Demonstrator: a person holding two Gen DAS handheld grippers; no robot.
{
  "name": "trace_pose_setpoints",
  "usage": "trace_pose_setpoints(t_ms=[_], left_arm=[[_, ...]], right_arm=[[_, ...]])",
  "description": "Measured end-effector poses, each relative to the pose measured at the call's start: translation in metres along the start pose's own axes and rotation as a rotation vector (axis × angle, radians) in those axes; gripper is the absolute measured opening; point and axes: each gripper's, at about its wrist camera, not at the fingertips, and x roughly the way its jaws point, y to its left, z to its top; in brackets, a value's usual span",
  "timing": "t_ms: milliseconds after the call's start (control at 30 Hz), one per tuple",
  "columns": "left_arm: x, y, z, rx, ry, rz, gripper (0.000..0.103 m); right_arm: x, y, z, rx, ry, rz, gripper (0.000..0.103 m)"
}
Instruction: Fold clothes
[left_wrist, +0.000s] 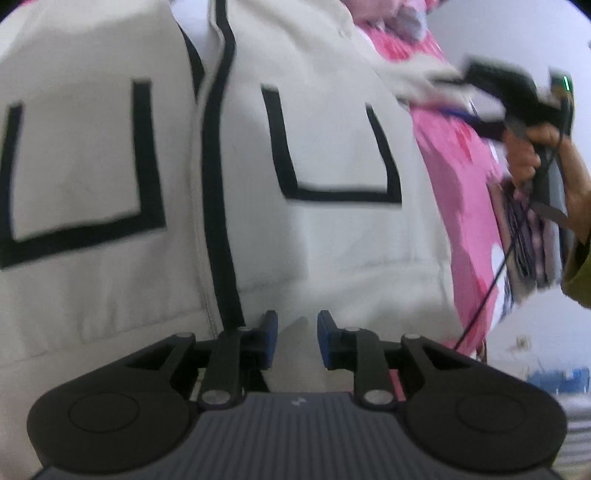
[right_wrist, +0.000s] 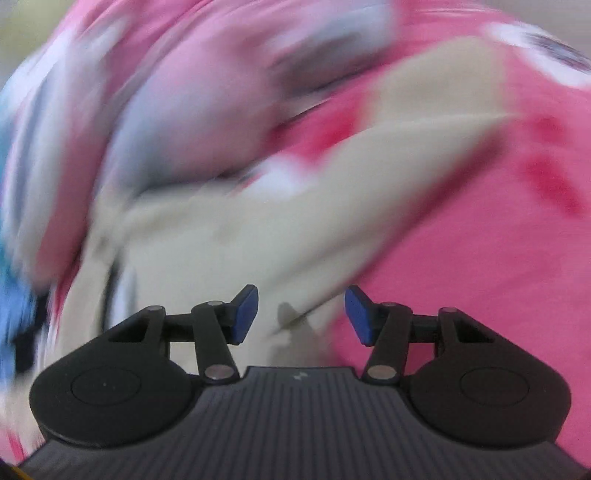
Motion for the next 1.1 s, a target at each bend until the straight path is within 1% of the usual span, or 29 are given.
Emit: trace_pose_setpoints(t_ms=[67,100,133,200,233,300,367,433,467,500,533,567,633,700,767,833,867,933,967,1000,1033,1067,1100], left_arm=[[-0.007,-0.009,0.013,-0.004,-0.050,0.018,0.024],[-0.011,-0.015,0.021,-0.002,-0.080,0.027,0.024],[-0.012,-0.023,0.031,0.006,-0.111,0.034,0.027],[-0.010,-0.039,0.052,0.028,-0.174,0.044,0.030],[-0.004,-0.050,0.063,0.049,-0.201,0.041,0.032],[0.009,-0.071,0.084,0.099,-0.249,0.030,0.036],[0.033,-0.100,0.108,0.189,-0.298,0.030,0.039],[0.056,-0.131,0.130,0.296,-0.347,0.038,0.048],[0.065,-0.146,0.138,0.356,-0.373,0.047,0.050],[0.075,-0.160,0.147,0.405,-0.394,0.050,0.052],[0.085,-0.174,0.156,0.448,-0.414,0.050,0.055],[0.093,-0.184,0.164,0.474,-0.426,0.047,0.057],[0.104,-0.200,0.177,0.498,-0.441,0.040,0.059],[0.118,-0.212,0.189,0.513,-0.459,0.055,0.060],[0.133,-0.223,0.199,0.524,-0.467,0.082,0.060],[0.154,-0.232,0.210,0.523,-0.467,0.125,0.060],[0.163,-0.234,0.215,0.509,-0.469,0.152,0.060],[0.177,-0.229,0.228,0.444,-0.461,0.195,0.059],[0.183,-0.226,0.235,0.409,-0.455,0.215,0.058],[0.189,-0.223,0.241,0.373,-0.449,0.234,0.056],[0.195,-0.219,0.248,0.337,-0.443,0.254,0.056],[0.198,-0.212,0.254,0.277,-0.433,0.253,0.056],[0.199,-0.203,0.258,0.213,-0.425,0.237,0.056]], right_arm=[[-0.012,-0.034,0.027,0.076,-0.058,-0.043,0.052],[-0.016,-0.045,0.040,0.085,-0.086,-0.067,0.056],[-0.019,-0.056,0.053,0.096,-0.112,-0.092,0.062],[-0.020,-0.078,0.080,0.125,-0.148,-0.142,0.069],[-0.019,-0.089,0.091,0.163,-0.157,-0.145,0.073],[-0.008,-0.112,0.107,0.259,-0.145,-0.133,0.079],[0.007,-0.136,0.119,0.365,-0.123,-0.118,0.079],[0.021,-0.156,0.123,0.488,-0.086,-0.075,0.078],[0.028,-0.163,0.123,0.552,-0.073,-0.026,0.077],[0.032,-0.168,0.124,0.604,-0.065,0.027,0.068],[0.033,-0.165,0.126,0.617,-0.065,0.092,0.062],[0.033,-0.154,0.130,0.585,-0.067,0.160,0.057],[0.030,-0.121,0.143,0.464,-0.076,0.263,0.057],[0.030,-0.090,0.155,0.345,-0.079,0.355,0.059],[0.040,-0.067,0.167,0.247,-0.053,0.389,0.059],[0.050,-0.045,0.180,0.148,-0.028,0.423,0.064],[0.055,-0.034,0.186,0.099,-0.015,0.440,0.066],[0.065,-0.012,0.198,0.000,0.011,0.472,0.072],[0.069,-0.003,0.203,-0.047,0.014,0.474,0.072],[0.067,-0.001,0.207,-0.084,-0.015,0.439,0.072],[0.063,-0.004,0.212,-0.097,-0.066,0.407,0.072],[0.055,-0.012,0.216,-0.082,-0.127,0.402,0.072],[0.046,-0.022,0.219,-0.044,-0.192,0.415,0.073]])
